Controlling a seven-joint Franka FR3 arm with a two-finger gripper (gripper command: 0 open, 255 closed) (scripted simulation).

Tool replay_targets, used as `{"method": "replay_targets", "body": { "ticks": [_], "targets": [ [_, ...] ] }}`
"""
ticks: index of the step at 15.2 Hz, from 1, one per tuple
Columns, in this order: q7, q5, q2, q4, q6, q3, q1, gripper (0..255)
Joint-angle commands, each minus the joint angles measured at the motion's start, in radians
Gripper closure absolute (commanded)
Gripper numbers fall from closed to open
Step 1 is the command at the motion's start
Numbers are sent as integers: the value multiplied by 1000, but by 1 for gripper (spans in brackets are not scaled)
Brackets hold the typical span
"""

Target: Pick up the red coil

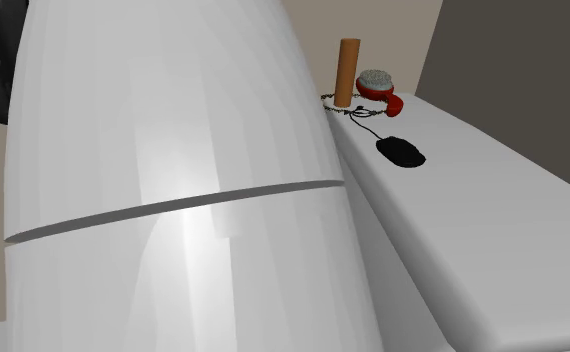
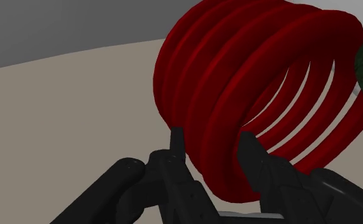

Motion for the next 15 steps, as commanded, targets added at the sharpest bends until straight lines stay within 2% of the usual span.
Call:
{"method": "replay_targets", "body": {
  "ticks": [1,15],
  "targets": [
    [-12,6,-20,-7,-4,4,-4,255],
    [-90,49,-144,-41,-34,33,-24,255]
  ]
}}
